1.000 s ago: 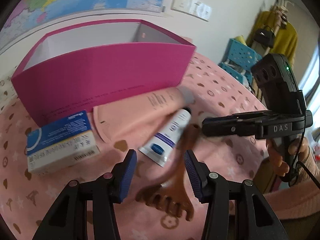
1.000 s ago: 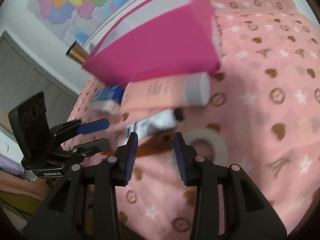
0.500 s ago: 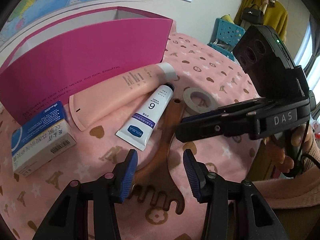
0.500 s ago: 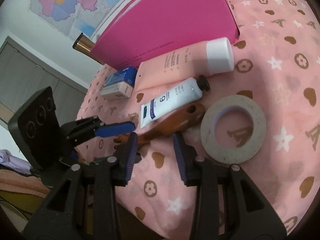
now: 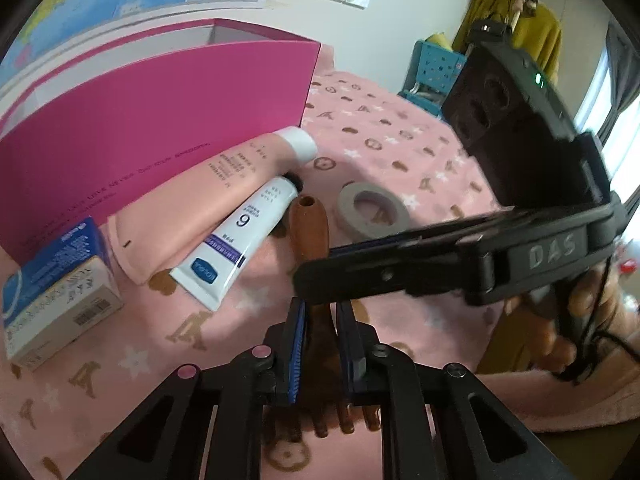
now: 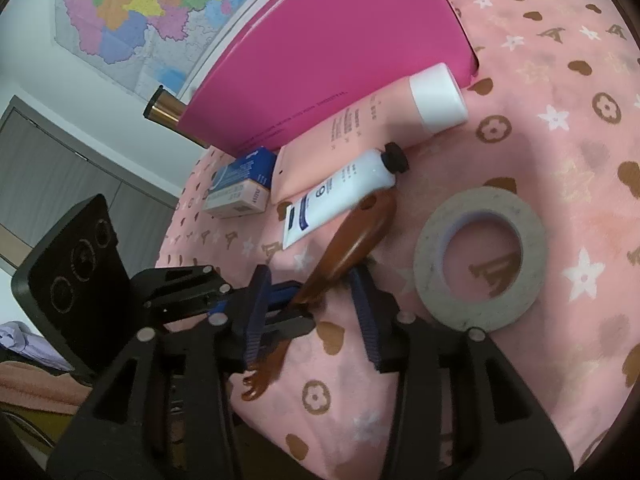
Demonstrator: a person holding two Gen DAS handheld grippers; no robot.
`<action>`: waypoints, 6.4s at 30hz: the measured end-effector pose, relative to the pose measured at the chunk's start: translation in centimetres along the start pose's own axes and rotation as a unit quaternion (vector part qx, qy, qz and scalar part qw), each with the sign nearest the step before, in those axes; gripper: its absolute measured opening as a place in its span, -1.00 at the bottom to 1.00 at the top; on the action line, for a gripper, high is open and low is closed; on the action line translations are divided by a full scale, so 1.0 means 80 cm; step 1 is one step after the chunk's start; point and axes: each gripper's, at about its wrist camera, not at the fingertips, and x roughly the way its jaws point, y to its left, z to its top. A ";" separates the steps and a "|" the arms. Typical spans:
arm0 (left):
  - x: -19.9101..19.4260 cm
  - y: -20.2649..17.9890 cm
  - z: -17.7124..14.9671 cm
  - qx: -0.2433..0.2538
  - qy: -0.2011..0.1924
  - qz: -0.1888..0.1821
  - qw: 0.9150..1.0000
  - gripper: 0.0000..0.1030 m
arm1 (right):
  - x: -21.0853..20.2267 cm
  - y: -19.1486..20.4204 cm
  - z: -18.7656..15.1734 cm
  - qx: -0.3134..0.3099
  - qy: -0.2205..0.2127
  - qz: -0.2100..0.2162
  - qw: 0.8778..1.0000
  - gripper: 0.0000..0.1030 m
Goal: Organize rigid objects
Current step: 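Grasp the brown wooden comb with the right gripper and lift it, then carry the comb into the magenta box and open the right gripper, then move the right gripper back toward the tape roll and white tube, then grasp the clear tape roll with the right gripper and lift it, then carry the tape roll into the magenta box and open the right gripper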
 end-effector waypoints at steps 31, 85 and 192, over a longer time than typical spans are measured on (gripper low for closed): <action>-0.059 0.002 0.086 0.018 -0.108 0.006 0.994 -0.44 | -0.062 0.063 0.079 -0.099 -0.088 0.012 0.991 -0.71; -0.039 0.019 0.081 -0.018 -0.098 0.032 0.994 -0.28 | -0.088 -0.012 0.067 -0.100 -0.075 -0.125 0.984 -0.32; -0.051 0.083 0.174 -0.074 -0.148 0.087 0.982 -0.33 | -0.073 0.067 0.175 -0.208 -0.138 -0.201 0.947 -0.48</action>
